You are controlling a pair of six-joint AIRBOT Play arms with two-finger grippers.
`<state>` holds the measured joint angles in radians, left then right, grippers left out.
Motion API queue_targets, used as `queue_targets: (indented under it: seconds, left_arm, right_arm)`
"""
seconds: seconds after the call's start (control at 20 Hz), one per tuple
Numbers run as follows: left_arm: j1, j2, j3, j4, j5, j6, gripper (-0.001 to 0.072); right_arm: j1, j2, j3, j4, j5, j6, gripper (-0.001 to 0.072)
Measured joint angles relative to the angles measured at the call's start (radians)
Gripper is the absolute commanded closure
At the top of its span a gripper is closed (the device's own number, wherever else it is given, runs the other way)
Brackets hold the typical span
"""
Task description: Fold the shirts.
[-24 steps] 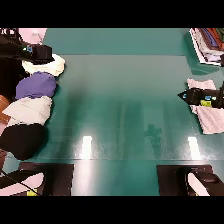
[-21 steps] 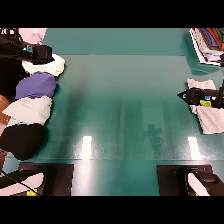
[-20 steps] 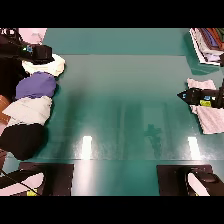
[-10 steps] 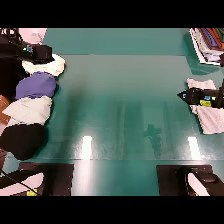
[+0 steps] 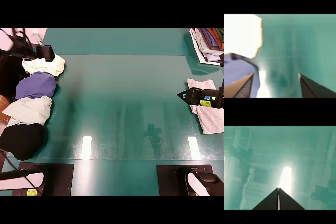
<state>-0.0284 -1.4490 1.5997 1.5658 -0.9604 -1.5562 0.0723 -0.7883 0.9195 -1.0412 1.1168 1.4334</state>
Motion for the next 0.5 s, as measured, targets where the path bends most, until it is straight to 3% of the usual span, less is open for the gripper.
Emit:
queue_targets:
  seconds: [0.5]
  left_arm:
    - [0.11,-0.323,0.001,0.094,0.228,-0.08,0.0041]
  right_arm:
    - [0.0,0.0,0.0,0.002,0.0,0.0,0.0694]
